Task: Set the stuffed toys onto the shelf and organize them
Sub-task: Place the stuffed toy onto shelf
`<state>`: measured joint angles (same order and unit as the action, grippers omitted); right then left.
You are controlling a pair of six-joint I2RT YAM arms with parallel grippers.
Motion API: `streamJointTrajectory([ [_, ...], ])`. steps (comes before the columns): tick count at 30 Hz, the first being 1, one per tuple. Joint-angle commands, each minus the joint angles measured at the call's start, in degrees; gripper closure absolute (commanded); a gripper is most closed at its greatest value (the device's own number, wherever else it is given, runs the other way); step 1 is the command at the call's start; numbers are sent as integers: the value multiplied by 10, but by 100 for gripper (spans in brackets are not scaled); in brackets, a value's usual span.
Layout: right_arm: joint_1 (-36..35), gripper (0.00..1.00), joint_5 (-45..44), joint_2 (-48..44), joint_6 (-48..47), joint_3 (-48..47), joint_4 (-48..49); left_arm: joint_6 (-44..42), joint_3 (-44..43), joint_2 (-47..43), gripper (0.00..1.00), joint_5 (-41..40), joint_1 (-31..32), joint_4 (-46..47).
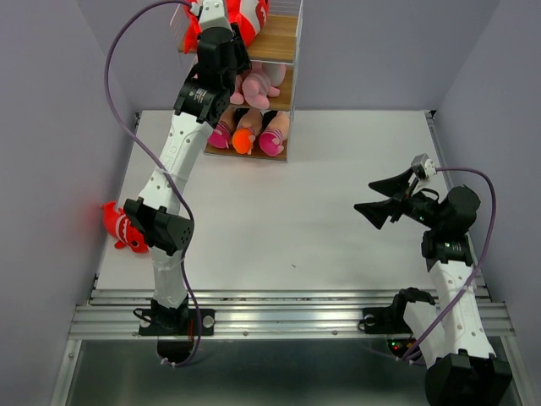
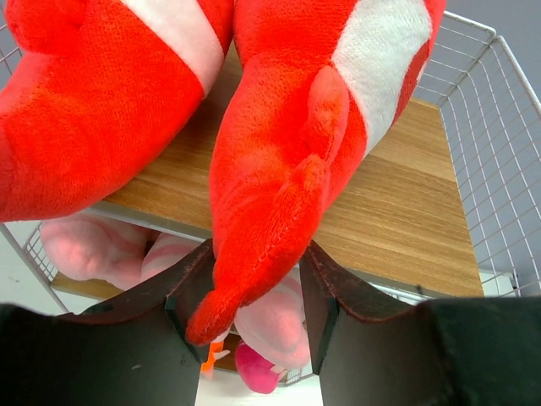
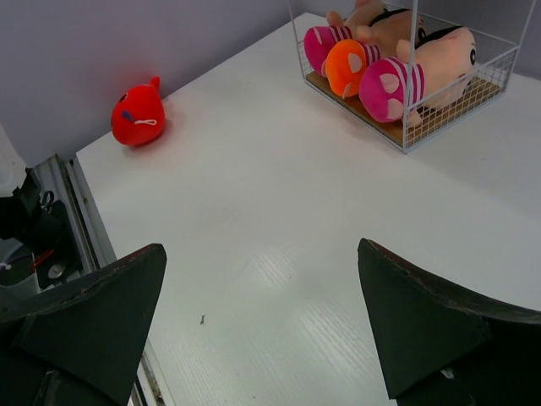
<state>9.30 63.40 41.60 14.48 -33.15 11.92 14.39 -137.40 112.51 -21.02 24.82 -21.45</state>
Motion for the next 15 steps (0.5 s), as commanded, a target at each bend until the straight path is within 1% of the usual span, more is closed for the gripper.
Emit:
streamJointTrajectory([
  [1, 0, 0, -6, -6, -12, 4, 9, 11, -30, -28, 48, 1, 3, 39],
  [4, 0, 0, -6, -6, -12, 4, 8, 15, -30, -29, 47, 4, 3, 41],
  [5, 0, 0, -6, -6, -13, 4, 9, 16, -30, -30, 42, 5, 3, 41],
  [13, 0, 0, -6, -8, -15, 4, 8, 27, -17, -46, 32, 17, 3, 52],
  [15, 0, 0, -7, -8, -15, 4, 6, 30, -5, -55, 28, 19, 3, 59],
])
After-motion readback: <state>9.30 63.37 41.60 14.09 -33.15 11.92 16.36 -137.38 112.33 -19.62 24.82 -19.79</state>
